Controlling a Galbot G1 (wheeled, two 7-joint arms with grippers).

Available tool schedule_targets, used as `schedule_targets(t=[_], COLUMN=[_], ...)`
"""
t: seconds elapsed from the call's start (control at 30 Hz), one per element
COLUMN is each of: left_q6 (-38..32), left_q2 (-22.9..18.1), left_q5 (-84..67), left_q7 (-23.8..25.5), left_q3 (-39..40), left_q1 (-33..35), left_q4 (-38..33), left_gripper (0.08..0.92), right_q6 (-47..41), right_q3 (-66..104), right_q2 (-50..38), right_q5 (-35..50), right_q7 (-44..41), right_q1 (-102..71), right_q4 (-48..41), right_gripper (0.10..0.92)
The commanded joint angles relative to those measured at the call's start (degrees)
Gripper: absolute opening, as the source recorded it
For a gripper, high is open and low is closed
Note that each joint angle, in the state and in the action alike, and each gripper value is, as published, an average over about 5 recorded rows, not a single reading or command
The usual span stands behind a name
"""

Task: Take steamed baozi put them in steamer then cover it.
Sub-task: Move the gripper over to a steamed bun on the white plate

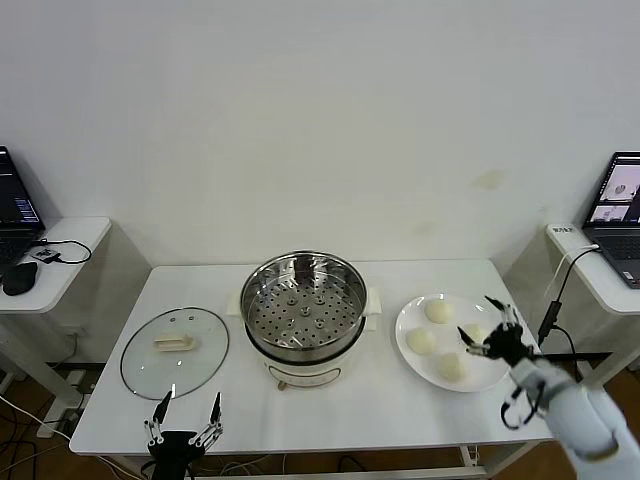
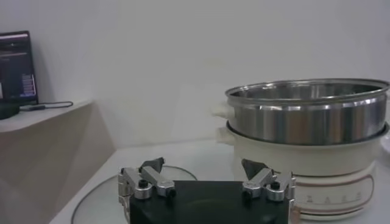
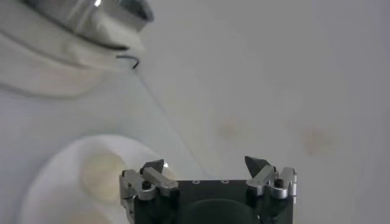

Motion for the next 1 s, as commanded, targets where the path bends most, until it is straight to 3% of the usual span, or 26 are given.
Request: schedule_targets(t=[0.03,0.27,0.5,1.0], left_q6=[-0.3,-0.4,-0.4,-0.6], left_q2=[-0.5,-0.7,-0.8,-0.6], left_q5=[1.8,1.8,1.7,1.5], left_q7=[0.3,0.1,0.0,0.1], left_q3=[-0.4,-1.0,-1.4,-2.3], left_q1=[0.1,-0.1,-0.8,-1.3], left_q4=[0.1,0.5,1.2,2.0], left_gripper=[0.823,0.823,0.823,0.823], right_q6=[1.7,4.1,5.8,5.7], right_q3=[-24.2,-44.3,-54.1,-55.3], right_q2=[-11.2,-9.2,-3.6,6.5], right_q5=[-4.2,-2.0,-2.5,-6.3], right_q7=[-19.0,-28.8,-33.3,-30.2], right_q1=[31.2,49.5,56.9,55.7], right_q4=[-16.3,-25.7,-33.1,-45.2], right_gripper=[0.823,0.823,0.823,0.823])
